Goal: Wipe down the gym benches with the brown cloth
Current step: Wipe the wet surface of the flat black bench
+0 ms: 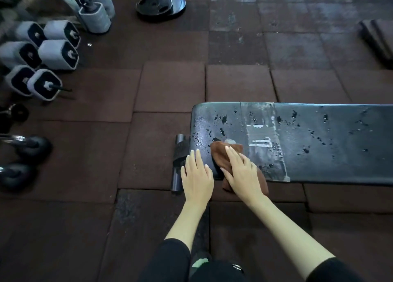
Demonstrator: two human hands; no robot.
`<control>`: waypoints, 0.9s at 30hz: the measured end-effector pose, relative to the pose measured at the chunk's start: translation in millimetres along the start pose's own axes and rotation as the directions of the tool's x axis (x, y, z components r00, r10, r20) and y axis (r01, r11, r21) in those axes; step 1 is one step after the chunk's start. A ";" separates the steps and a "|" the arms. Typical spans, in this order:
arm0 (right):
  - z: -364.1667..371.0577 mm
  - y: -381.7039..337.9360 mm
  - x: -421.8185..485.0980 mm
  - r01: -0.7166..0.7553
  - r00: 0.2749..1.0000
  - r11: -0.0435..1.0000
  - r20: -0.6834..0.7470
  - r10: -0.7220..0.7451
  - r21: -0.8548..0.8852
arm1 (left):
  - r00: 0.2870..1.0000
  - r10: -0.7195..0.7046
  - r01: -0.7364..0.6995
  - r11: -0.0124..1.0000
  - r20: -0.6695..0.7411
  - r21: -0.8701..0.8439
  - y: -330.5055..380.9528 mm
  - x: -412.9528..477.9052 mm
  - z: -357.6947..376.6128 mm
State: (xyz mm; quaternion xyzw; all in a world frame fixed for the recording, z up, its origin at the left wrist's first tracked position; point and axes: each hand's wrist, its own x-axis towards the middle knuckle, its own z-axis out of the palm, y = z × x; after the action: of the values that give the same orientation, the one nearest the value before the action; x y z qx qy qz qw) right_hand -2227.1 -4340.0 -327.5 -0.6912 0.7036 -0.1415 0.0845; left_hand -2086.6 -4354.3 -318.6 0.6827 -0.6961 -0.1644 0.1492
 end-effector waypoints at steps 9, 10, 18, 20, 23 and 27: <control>33.0 43.0 54.3 -0.006 0.992 0.993 -0.125 -0.008 -0.115 | 0.998 -0.036 0.032 0.995 -0.047 -0.099 -24.7 22.1 62.3; 32.3 46.6 70.6 -0.075 0.991 0.993 -0.120 0.064 -0.091 | 0.997 -0.034 0.027 0.993 -0.065 -0.112 -25.3 22.5 64.7; 42.3 26.4 119.1 -0.103 0.993 0.993 -0.063 0.100 -0.061 | 0.987 -0.072 0.038 0.973 -0.142 -0.229 -22.7 22.2 68.4; 45.5 14.4 98.0 0.037 0.998 0.997 -0.048 -0.041 -0.073 | 0.985 -0.084 0.044 0.968 -0.152 -0.248 -23.9 22.1 68.7; 44.7 15.0 59.9 0.221 0.975 0.971 0.011 -0.221 -0.090 | 0.984 -0.109 0.064 0.956 -0.143 -0.287 -24.8 22.1 68.0; 36.4 35.8 56.2 0.202 0.979 0.970 -0.004 -0.204 -0.138 | 0.985 -0.108 0.066 0.956 -0.132 -0.287 -28.1 22.0 66.5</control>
State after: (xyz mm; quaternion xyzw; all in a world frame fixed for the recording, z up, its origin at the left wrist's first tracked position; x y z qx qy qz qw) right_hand -2251.3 -4398.8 -368.9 -0.7624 0.6379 -0.1071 0.0156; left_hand -2090.6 -4375.0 -391.1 0.6948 -0.6220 -0.2178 0.2879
